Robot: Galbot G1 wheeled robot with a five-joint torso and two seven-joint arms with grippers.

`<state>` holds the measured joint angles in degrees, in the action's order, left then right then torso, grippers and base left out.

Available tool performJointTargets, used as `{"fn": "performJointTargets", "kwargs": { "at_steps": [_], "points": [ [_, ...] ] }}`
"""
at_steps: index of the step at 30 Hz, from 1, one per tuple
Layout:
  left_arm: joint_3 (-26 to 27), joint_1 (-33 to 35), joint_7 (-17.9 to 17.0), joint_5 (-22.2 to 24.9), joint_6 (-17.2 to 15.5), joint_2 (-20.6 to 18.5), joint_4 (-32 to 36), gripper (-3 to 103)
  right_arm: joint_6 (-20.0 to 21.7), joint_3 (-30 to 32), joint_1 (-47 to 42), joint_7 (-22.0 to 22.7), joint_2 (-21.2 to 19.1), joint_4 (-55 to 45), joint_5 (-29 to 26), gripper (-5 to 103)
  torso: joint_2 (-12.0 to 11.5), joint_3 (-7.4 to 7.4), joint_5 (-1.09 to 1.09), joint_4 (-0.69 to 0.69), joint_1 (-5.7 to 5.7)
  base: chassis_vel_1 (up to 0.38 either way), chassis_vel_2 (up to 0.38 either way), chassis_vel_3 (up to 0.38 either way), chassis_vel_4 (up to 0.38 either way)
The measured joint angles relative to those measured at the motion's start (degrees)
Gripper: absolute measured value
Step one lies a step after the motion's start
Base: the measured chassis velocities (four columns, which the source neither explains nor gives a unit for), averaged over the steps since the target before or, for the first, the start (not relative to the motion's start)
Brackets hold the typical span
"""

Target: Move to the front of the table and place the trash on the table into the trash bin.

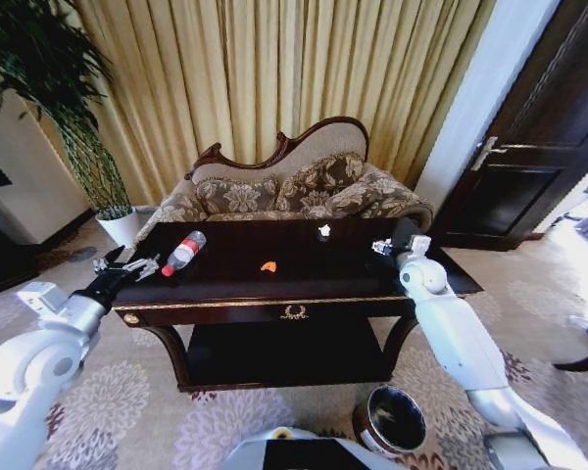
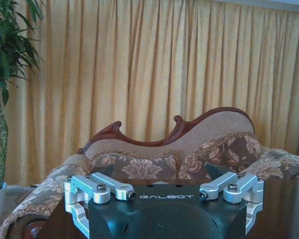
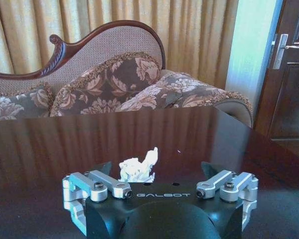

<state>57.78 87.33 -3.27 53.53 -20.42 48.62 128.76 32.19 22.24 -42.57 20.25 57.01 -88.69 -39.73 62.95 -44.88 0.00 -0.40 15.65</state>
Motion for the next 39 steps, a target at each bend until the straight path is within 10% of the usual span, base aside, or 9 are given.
{"fn": "performJointTargets", "kwargs": {
  "at_steps": [26, 39],
  "points": [
    [1.37, 1.00, 0.79, 0.61, 0.57, 0.12, 0.55, 100, -2.26, -0.04, -2.47, 1.03, -0.05, -3.86, 1.50, 4, 0.00, 0.00, 0.00, 0.00, 0.00, 0.000, 0.000, 0.000, 0.000],
    [0.85, 0.26, 0.82, 0.59, 1.09, 0.52, 0.23, 100, -11.34, 1.70, -10.73, -2.42, -1.88, -18.90, -0.74, 0, 0.00, 0.00, -0.01, -0.01, 0.00, 0.000, 0.000, 0.000, 0.000]
  ]
}}
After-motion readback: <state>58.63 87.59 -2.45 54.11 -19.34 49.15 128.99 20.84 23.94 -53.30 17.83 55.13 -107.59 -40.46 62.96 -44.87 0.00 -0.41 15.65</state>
